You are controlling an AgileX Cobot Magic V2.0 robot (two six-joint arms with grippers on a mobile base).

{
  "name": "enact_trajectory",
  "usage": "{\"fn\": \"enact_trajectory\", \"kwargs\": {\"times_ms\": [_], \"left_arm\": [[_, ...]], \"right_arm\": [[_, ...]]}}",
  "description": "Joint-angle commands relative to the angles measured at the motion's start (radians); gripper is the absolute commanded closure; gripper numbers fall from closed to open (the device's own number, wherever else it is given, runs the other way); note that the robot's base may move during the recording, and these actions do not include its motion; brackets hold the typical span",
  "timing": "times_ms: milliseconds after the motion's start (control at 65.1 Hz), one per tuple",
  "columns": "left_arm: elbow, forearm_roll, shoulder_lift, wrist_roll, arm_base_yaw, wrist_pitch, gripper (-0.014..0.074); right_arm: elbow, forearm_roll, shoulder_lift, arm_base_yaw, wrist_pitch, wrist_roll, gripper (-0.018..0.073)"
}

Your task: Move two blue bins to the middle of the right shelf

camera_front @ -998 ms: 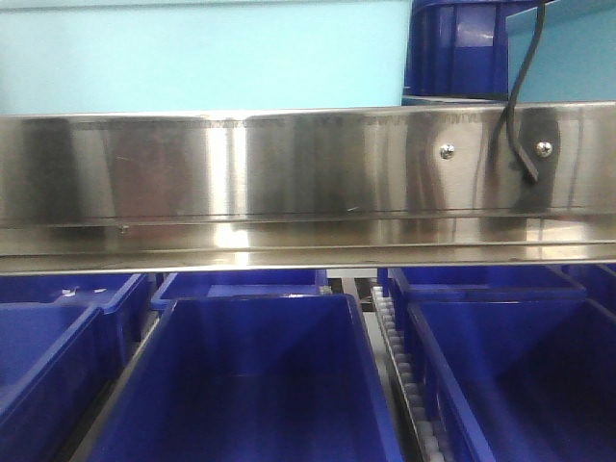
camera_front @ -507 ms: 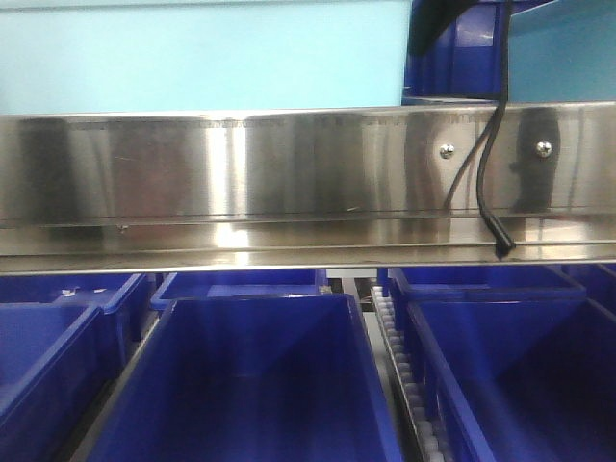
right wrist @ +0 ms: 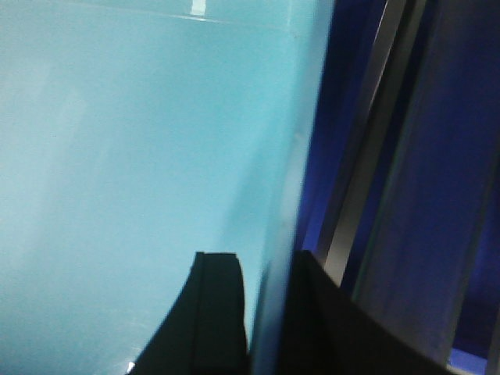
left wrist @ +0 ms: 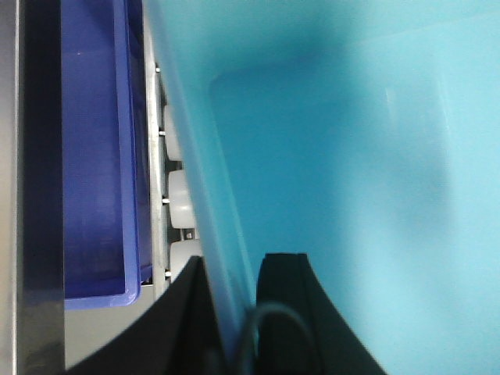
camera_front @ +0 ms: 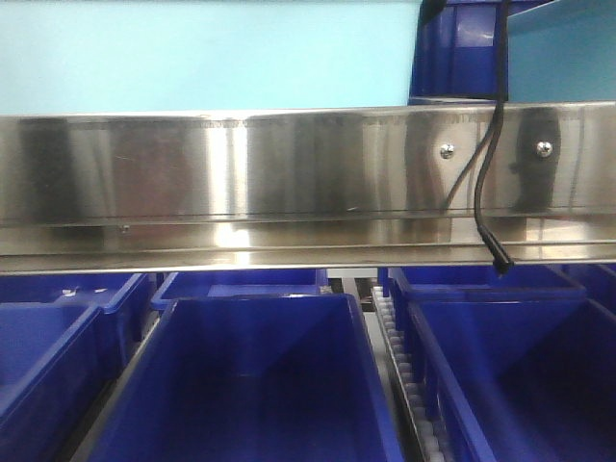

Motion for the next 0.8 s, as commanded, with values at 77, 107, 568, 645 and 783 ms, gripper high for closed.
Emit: {"fn": "enact_trajectory", "kwargs": {"times_ms": [77, 107, 568, 645, 783], "left_arm": [[-0.004, 0.004, -0.004, 0.010, -0.005, -0.002, 0.0707], [-0.004, 0.004, -0.009, 0.010, -0.005, 0.000, 0.0707], [-0.199, -0.042, -0.145, 0.001, -0.005, -0.004, 0.0707], [-0.259, -0.080, -0.155, 0.001, -0.005, -0.002, 0.0707], [-0.360, -0.135, -0.159, 0.001, -0.005, -0.002, 0.0707]], "right_arm": [[-0.008, 0.014, -0.022, 0.001, -0.005, -0.016, 0.0711], [-0.009, 0.012, -0.027, 0.001, -0.005, -0.015, 0.0711], [-0.010, -0.026, -0.212, 0.001, -0.005, -0.006, 0.0711], [-0.010, -0.026, -0.248, 0.001, -0.019, -0.006, 0.0711], [-0.010, -0.026, -0.316, 0.001, -0.093, -0.004, 0.0711]]}}
